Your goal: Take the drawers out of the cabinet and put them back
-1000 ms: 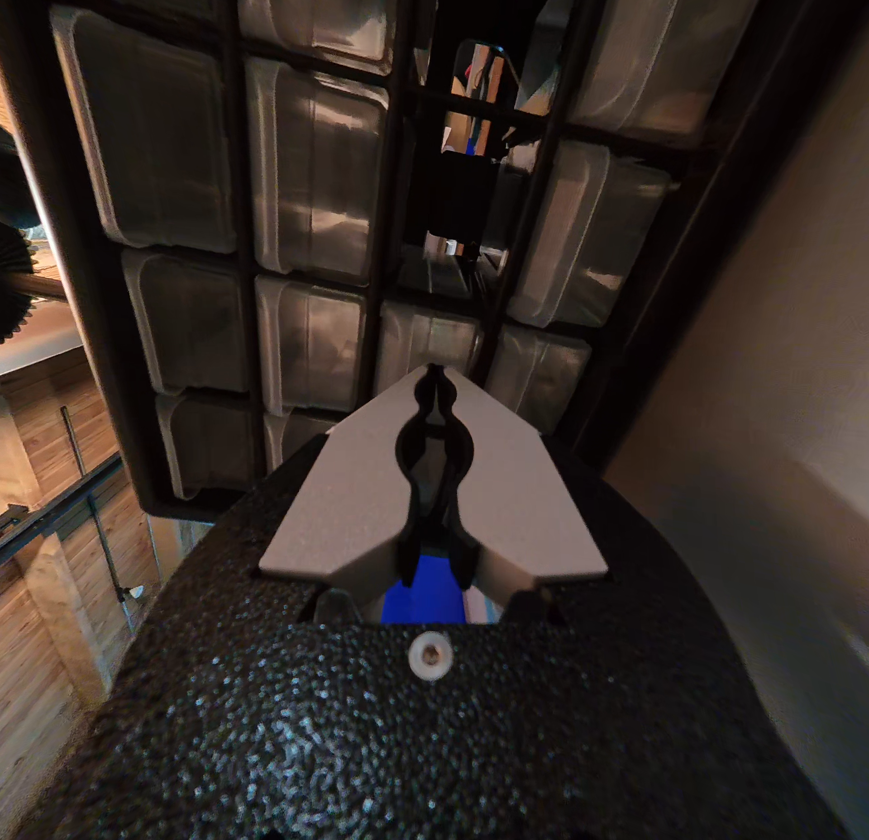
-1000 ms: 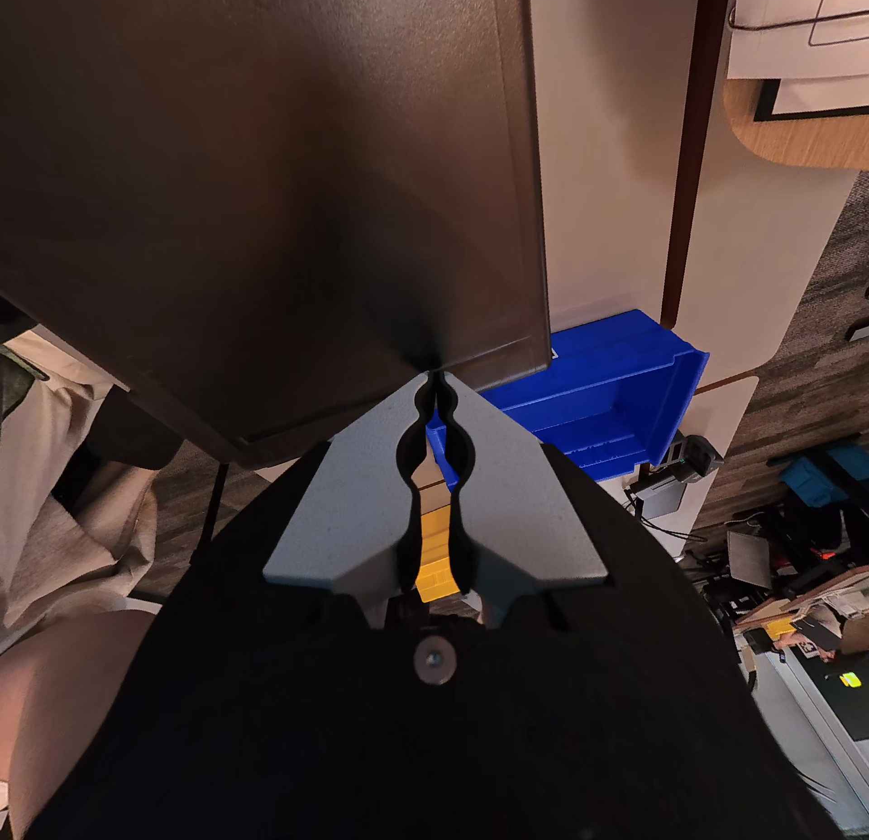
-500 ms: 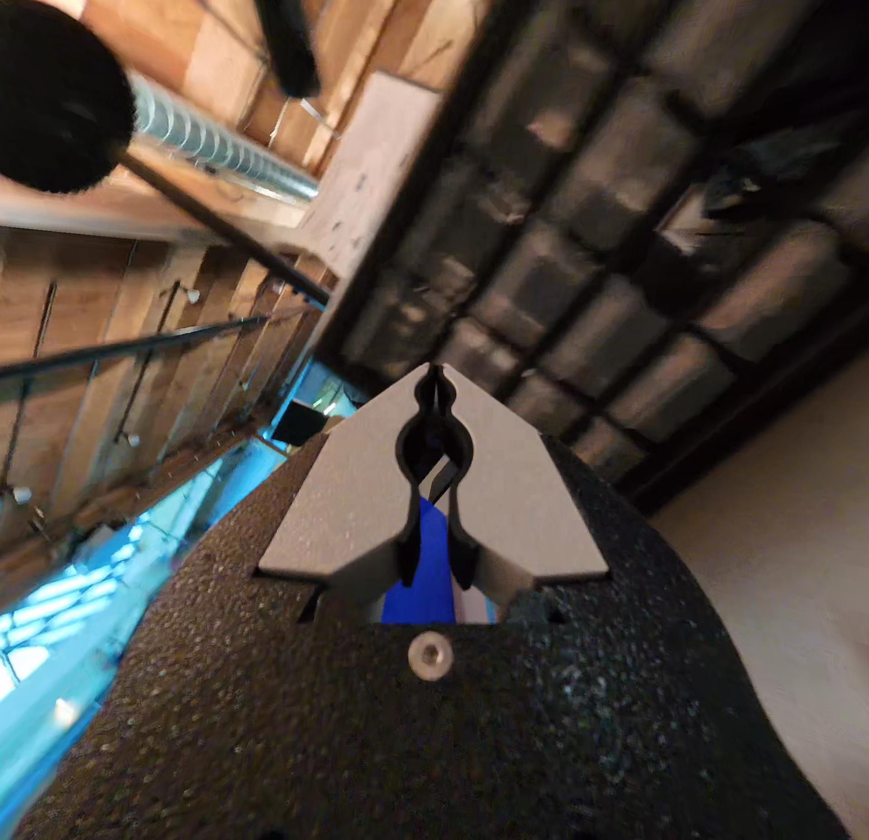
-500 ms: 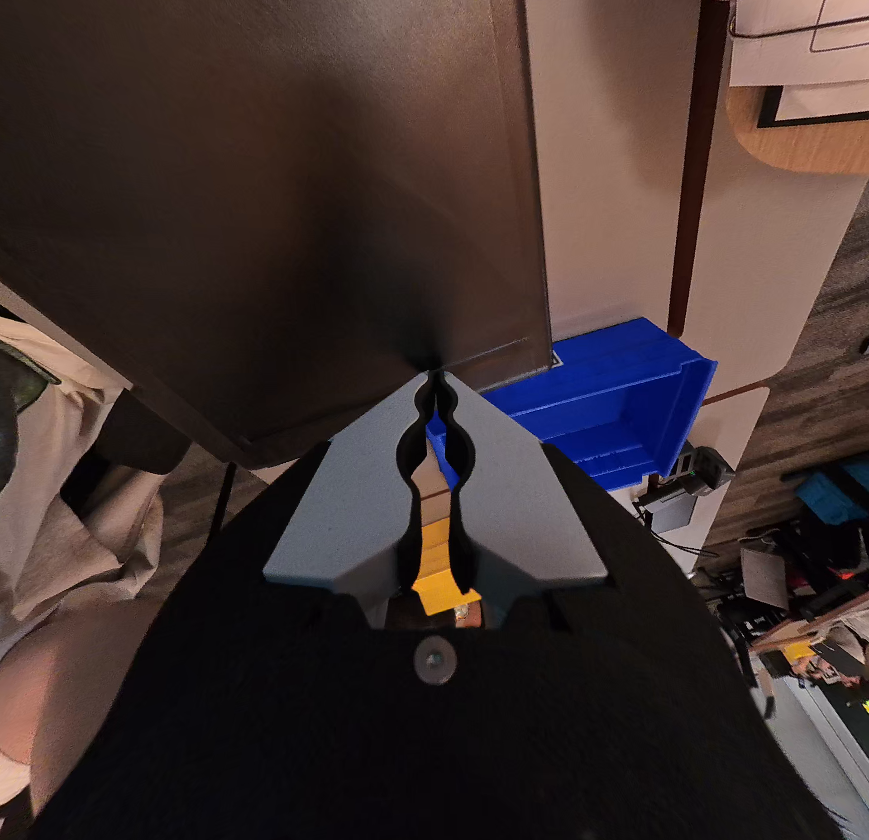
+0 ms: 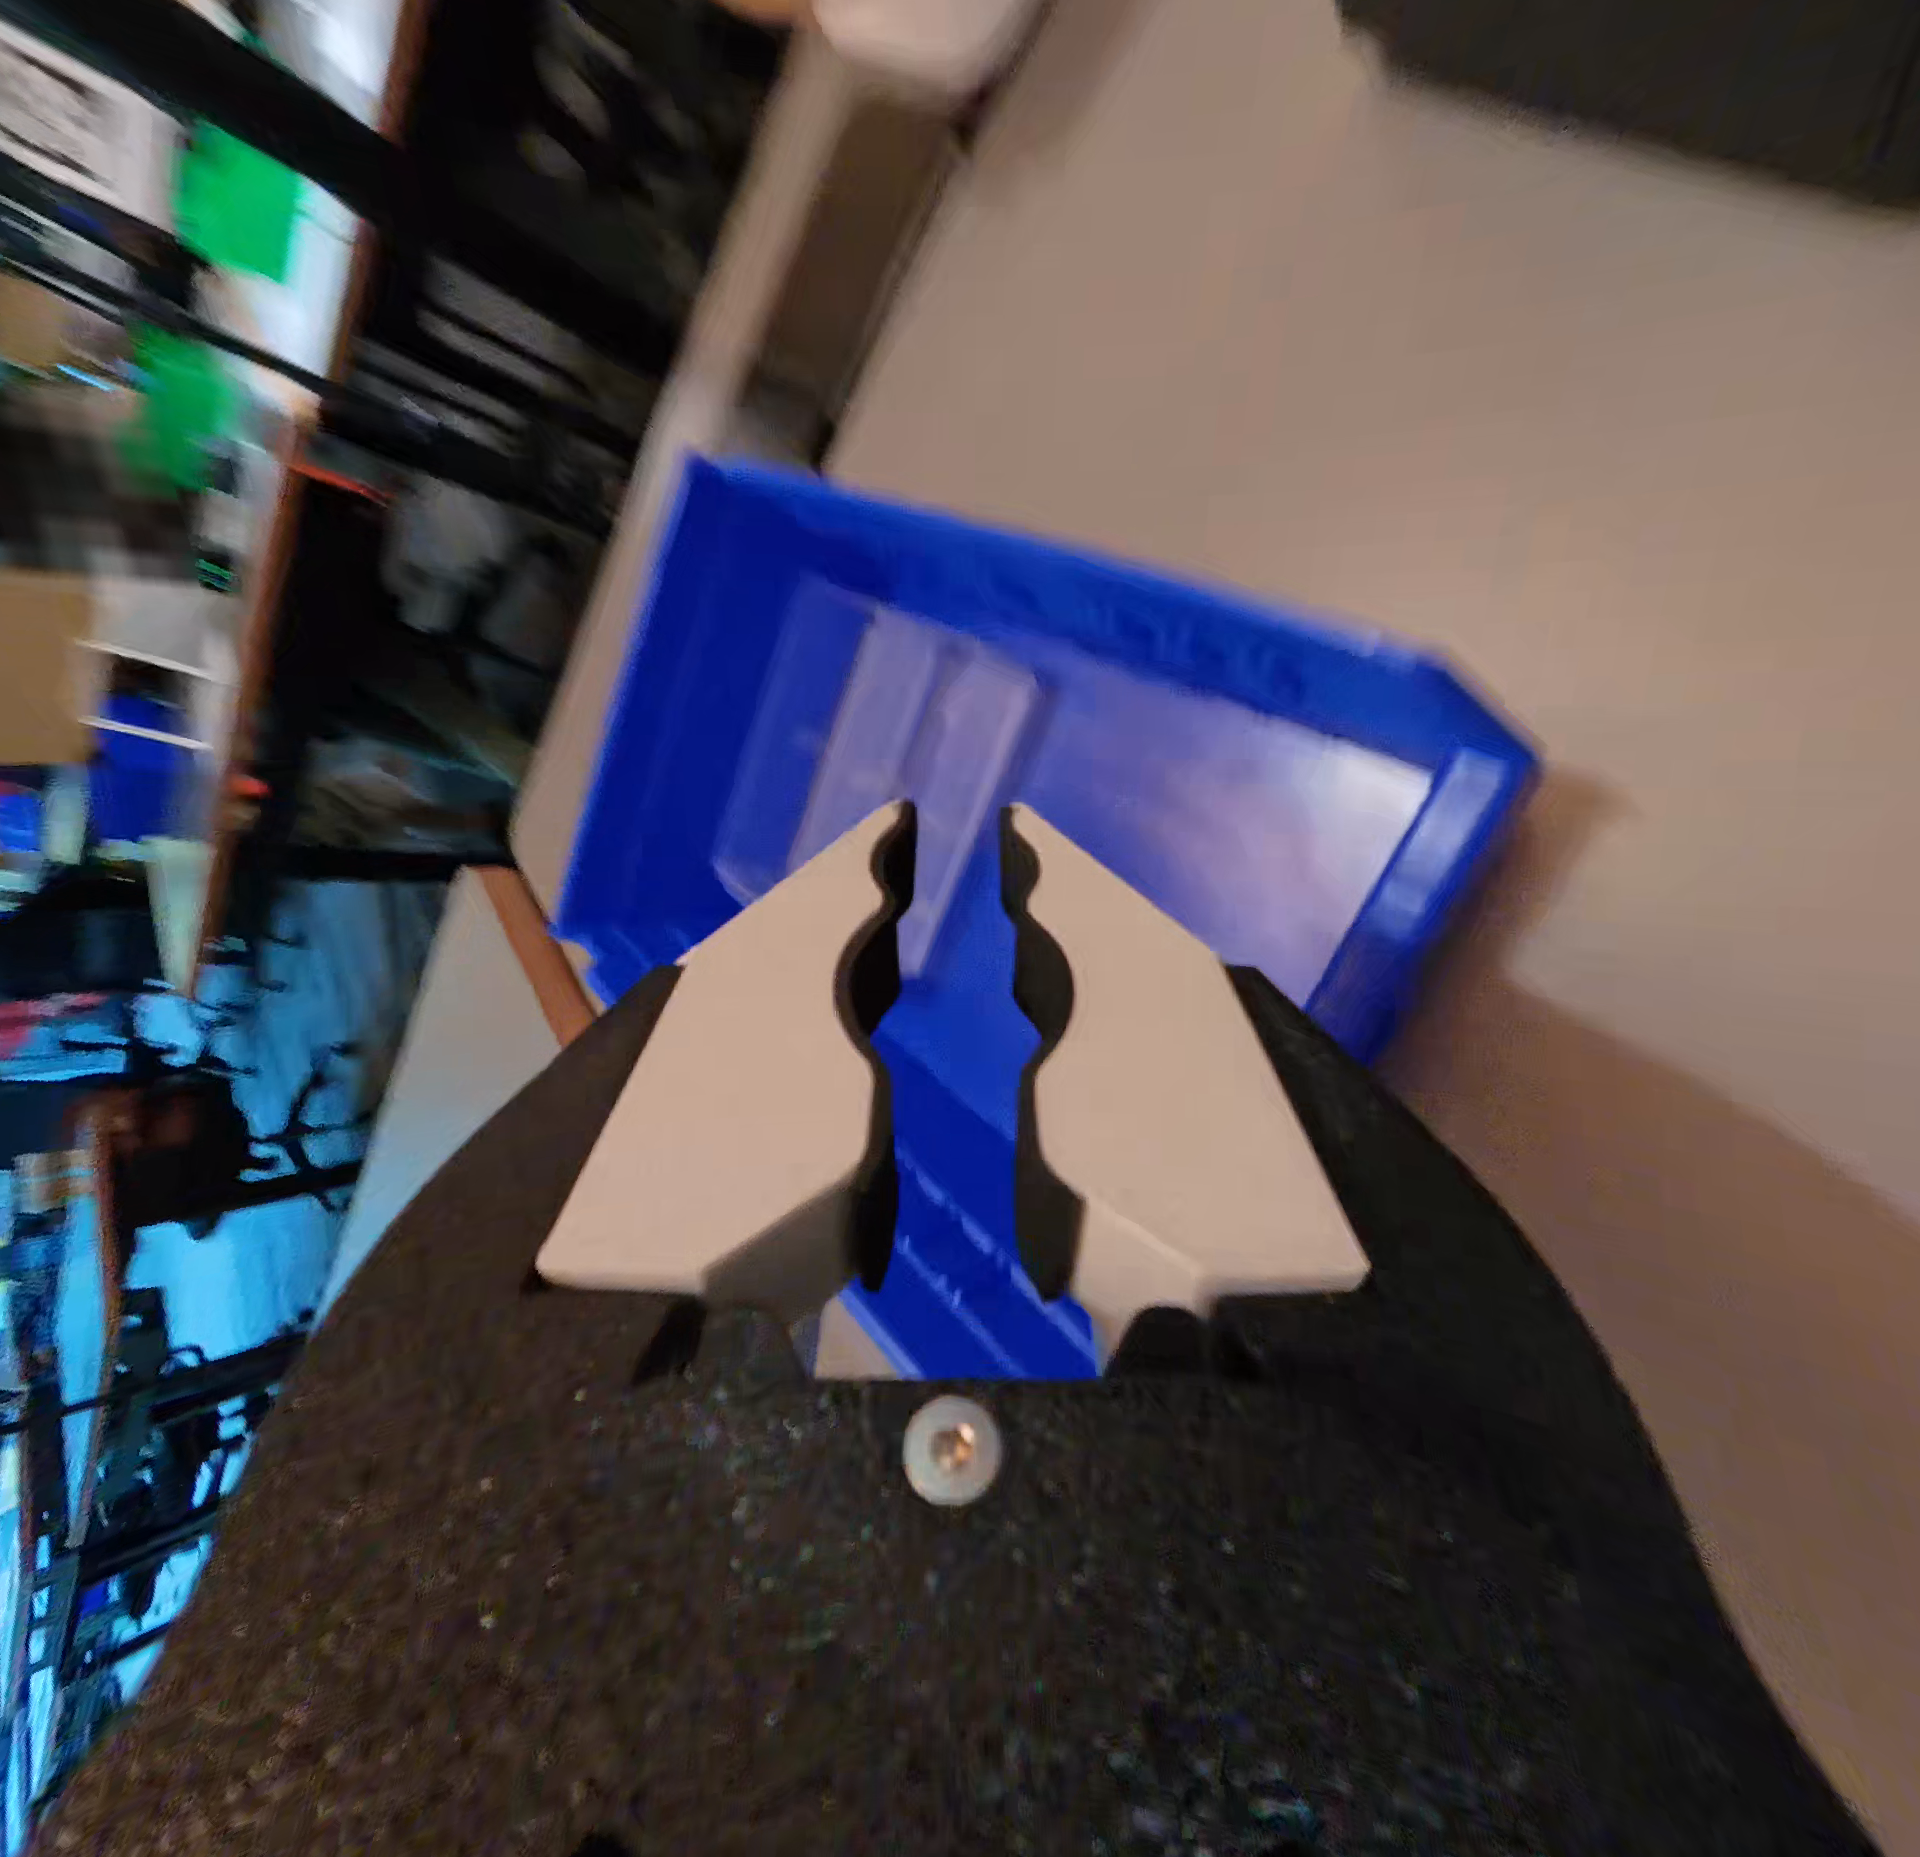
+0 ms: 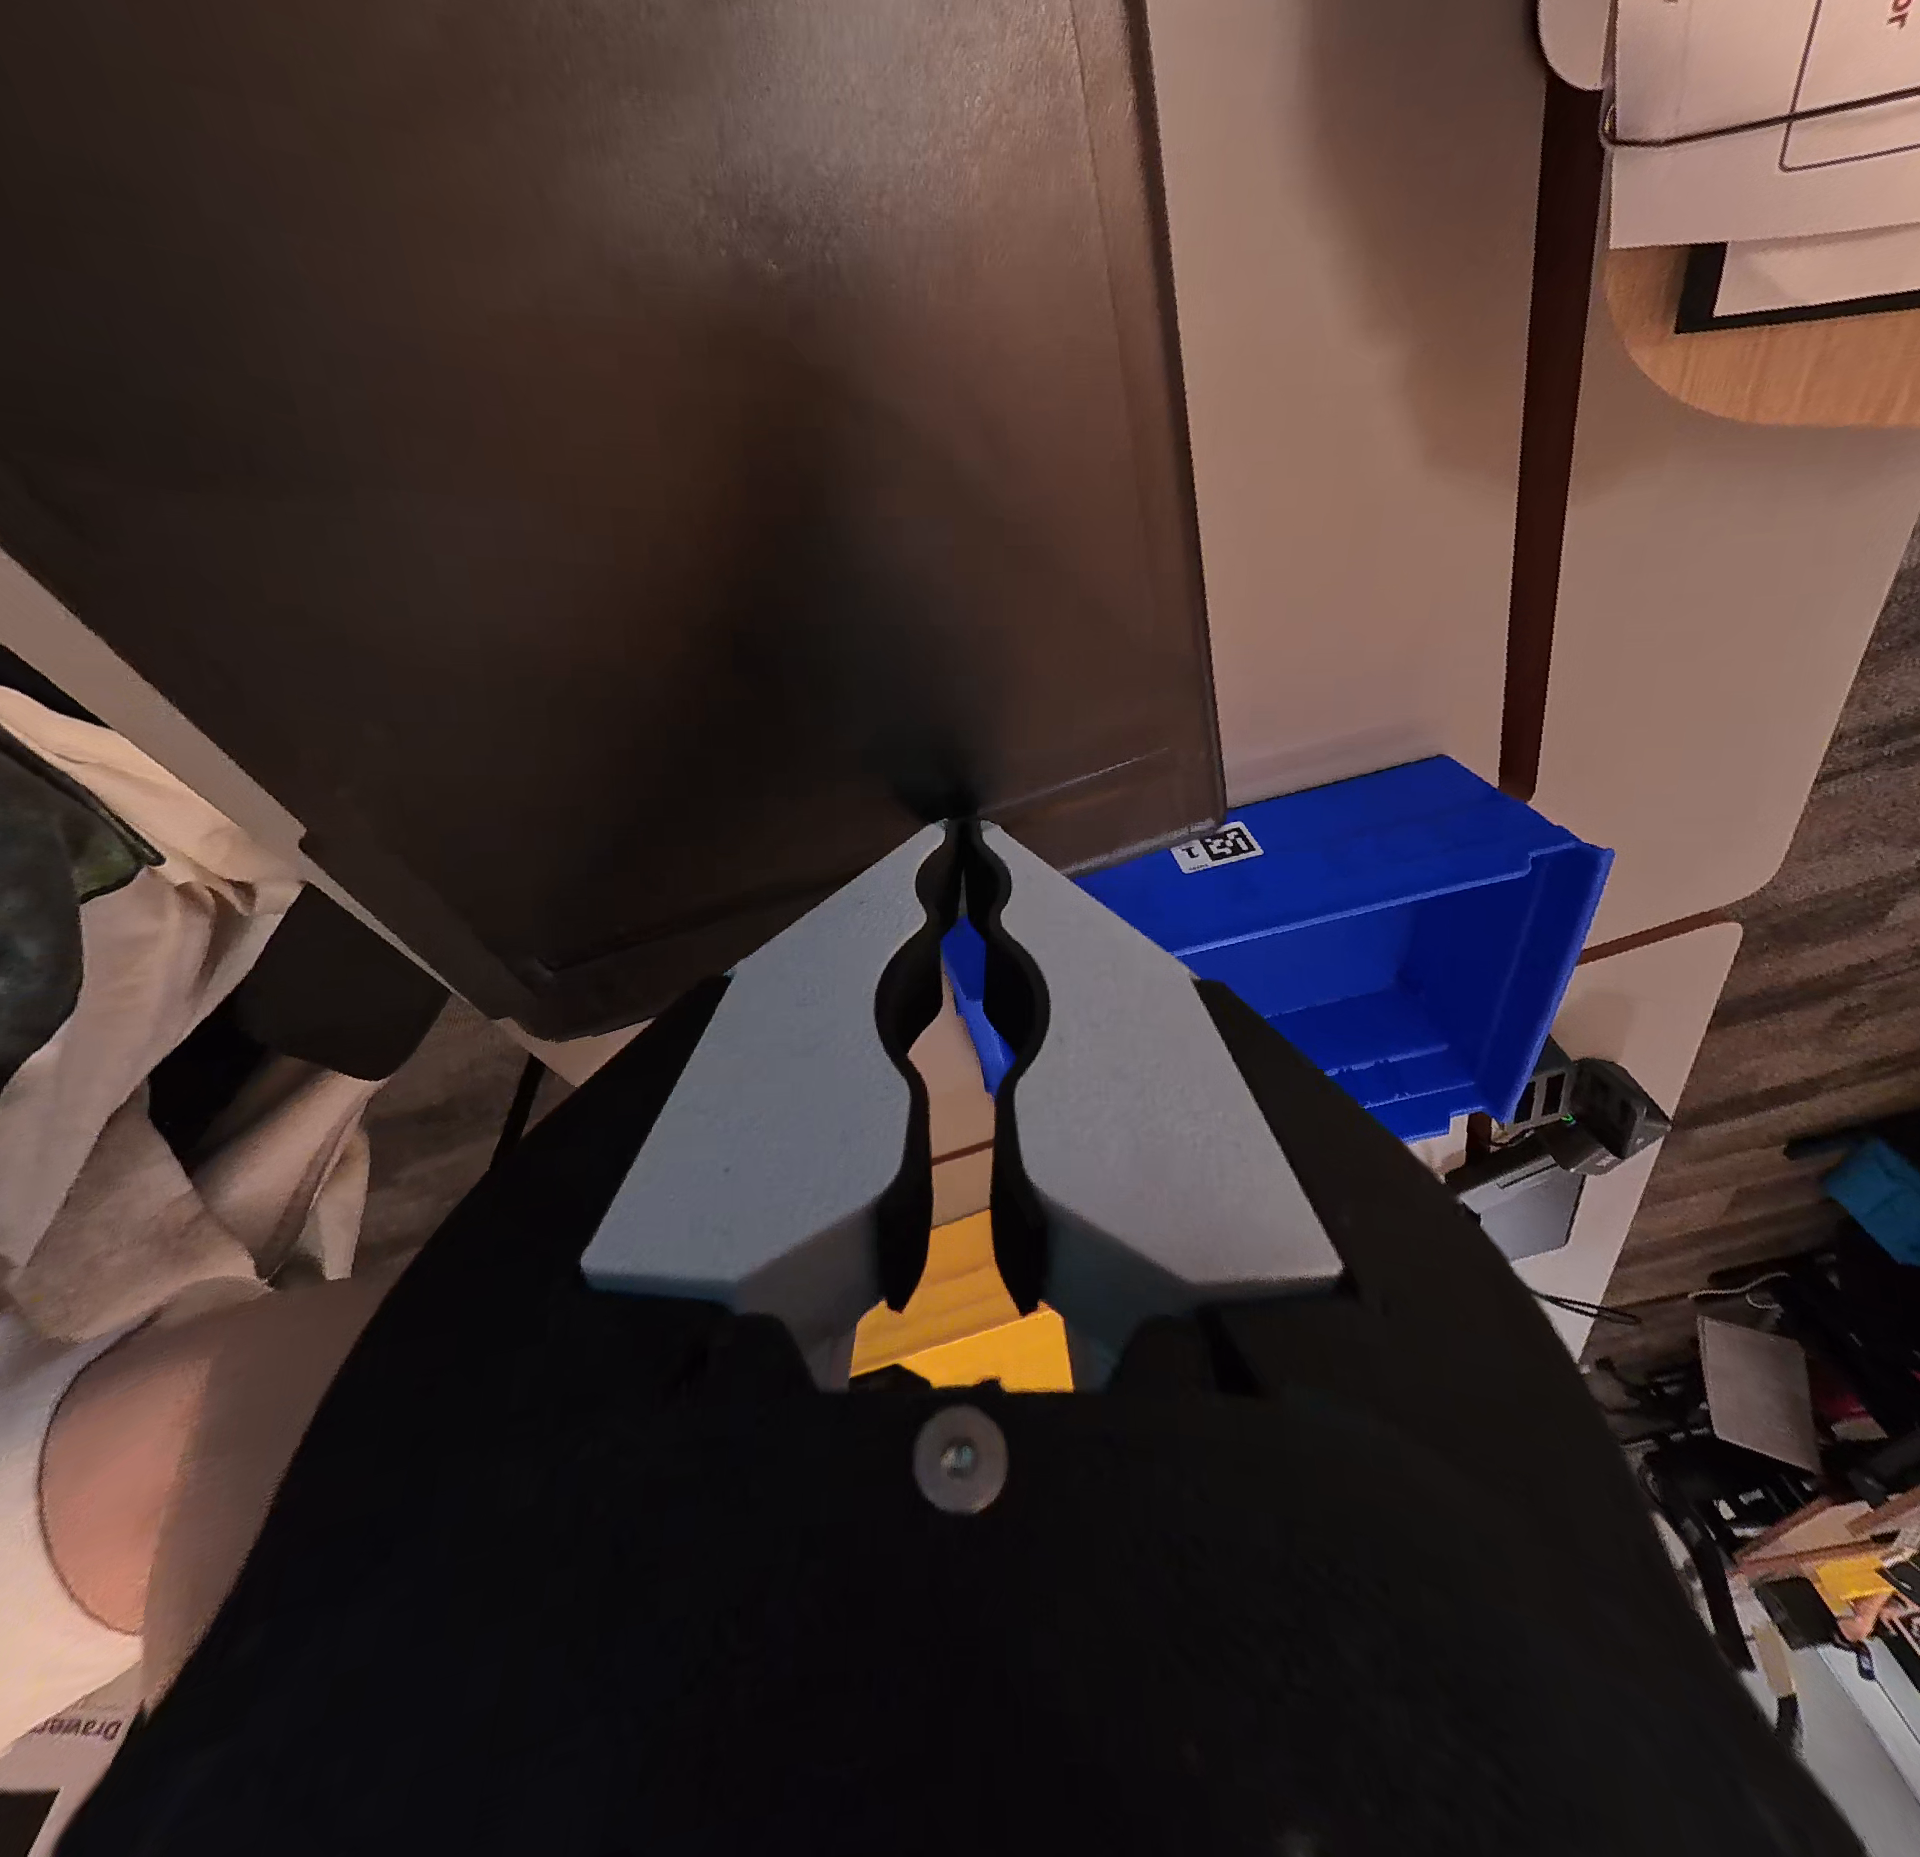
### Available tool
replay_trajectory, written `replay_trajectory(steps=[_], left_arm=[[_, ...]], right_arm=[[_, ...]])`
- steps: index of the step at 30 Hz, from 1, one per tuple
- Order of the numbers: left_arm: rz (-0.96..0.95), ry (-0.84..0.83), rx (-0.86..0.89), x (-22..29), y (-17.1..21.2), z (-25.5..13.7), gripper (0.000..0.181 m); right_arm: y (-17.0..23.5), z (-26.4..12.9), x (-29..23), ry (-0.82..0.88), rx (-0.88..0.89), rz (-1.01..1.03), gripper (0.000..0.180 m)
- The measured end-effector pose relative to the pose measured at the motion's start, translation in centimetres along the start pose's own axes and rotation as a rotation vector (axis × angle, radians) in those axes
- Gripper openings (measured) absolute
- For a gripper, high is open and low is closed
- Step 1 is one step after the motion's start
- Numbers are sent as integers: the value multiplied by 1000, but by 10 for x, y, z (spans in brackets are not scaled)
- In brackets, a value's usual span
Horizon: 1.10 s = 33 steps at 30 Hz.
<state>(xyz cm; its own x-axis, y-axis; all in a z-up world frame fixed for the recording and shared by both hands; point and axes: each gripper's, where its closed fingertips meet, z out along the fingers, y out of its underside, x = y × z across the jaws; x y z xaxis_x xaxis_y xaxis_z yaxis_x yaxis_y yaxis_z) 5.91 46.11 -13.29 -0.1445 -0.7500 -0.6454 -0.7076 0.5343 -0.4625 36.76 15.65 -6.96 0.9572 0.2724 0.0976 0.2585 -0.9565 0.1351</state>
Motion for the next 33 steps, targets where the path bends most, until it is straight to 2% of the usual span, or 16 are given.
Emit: replay_trajectory(steps=[3, 7, 12, 19, 21, 24, 33], left_arm=[[41, 129, -198, -7, 47, 24, 26], [29, 229, -316, -12, 84, 56, 30], [119, 232, -419, -24, 116, 89, 21], [155, 273, -473, -32, 137, 118, 19], [190, 290, -494, -34, 145, 122, 10], [214, 335, -505, -31, 151, 127, 7], [163, 441, -598, -17, 153, 118, 0]], right_arm=[[0, 0, 0, -21, 29, 0, 0], [0, 0, 0, -53, 58, 14, 0], [0, 0, 0, -19, 47, 7, 0], [0, 0, 0, -35, 21, 19, 0], [0, 0, 0, -34, 10, 17, 0], [0, 0, 0, -20, -4, 19, 0], [0, 0, 0, 11, -25, 37, 0]])
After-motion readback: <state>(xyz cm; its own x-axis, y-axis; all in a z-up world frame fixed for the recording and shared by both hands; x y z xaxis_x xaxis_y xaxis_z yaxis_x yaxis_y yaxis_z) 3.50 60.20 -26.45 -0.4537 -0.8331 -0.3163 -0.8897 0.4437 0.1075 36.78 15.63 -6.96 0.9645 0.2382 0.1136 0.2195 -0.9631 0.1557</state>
